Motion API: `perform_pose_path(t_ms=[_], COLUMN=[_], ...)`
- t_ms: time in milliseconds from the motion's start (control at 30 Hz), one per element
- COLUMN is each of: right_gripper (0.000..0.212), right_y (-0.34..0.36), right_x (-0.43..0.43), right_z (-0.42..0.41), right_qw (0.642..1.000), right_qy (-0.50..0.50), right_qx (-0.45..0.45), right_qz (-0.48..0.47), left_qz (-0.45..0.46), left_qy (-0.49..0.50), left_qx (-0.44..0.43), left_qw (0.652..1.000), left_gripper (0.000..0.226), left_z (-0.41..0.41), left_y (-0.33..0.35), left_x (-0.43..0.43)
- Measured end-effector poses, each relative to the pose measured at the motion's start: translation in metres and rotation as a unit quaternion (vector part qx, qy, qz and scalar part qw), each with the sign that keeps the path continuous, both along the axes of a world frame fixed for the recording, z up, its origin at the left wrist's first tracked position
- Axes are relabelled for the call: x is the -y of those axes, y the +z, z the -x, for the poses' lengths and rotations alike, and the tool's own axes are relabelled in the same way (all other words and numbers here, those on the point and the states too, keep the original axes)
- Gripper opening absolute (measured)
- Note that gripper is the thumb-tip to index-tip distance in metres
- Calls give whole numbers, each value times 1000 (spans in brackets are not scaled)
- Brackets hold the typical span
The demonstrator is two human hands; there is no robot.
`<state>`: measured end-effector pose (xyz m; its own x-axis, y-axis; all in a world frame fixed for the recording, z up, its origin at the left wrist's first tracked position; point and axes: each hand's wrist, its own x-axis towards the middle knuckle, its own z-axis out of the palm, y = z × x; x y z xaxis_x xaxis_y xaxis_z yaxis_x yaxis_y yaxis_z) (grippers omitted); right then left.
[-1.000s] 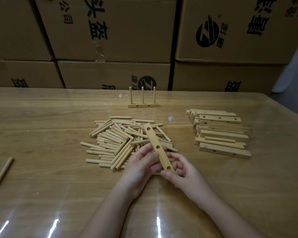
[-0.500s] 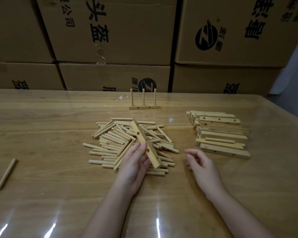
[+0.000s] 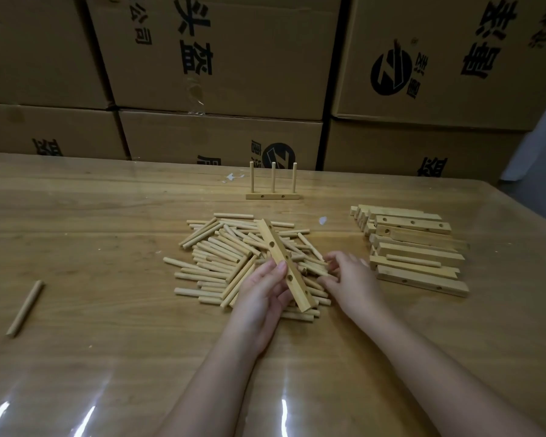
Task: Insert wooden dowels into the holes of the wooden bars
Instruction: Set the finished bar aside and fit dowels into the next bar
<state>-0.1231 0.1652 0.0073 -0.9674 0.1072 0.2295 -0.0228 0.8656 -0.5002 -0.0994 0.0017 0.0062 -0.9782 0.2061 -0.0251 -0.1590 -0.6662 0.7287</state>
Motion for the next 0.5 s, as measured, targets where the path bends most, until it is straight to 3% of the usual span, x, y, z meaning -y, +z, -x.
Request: perform_pose_path(t_ms=[100,200,267,367,500], right_gripper=[27,19,11,6,7], right_y=[-4,-4,-2,-2,-5], right_x=[3,-4,-12,-24,-33], right_z=[-5,-11,-19,-31,-40], right_qw=[1000,999,989,932,871], right_qy=[-10,-24,-41,-51,-43], right_qx=[-13,26,48,47,27], right_qz=[-21,20,131,357,489], left_qz=[14,20,25,33,41], left_qy=[-5,-5,-6,-8,-20], left_qx=[-9,-7,-3,-5,-13], left_qw=[1000,1000,1000,999,999], left_gripper=[16,19,20,19,20], left_z=[-2,-3,-3,-4,-5], left_y=[2,3,3,4,5], left_x=[-2,-2,-2,-2,-2])
